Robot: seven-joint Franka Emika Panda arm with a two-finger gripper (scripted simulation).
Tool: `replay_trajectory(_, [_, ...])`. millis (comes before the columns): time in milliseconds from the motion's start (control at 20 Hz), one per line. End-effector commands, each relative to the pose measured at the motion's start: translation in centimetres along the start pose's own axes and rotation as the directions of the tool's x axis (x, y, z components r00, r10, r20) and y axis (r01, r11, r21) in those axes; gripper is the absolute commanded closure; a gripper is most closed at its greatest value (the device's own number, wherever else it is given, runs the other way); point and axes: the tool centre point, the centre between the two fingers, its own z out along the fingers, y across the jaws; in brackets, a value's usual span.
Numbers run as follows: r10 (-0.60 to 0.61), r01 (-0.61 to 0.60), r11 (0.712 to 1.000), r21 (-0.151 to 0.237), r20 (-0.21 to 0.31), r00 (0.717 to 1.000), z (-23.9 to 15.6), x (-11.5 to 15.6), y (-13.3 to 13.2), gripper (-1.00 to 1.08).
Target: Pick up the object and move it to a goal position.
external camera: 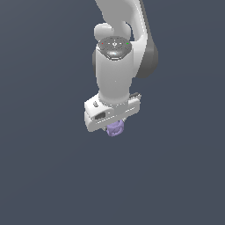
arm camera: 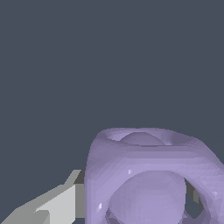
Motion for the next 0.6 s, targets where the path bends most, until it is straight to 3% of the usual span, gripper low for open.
replay_trajectory(0, [0.0,0.0,1.0,0.001,0.001,1.0,-1.1,0.6,-0.1,1.08])
replay_trajectory(550, [0.0,0.0,1.0,0.001,0.001,1.0,-2.2,1.4,-0.1,1.08])
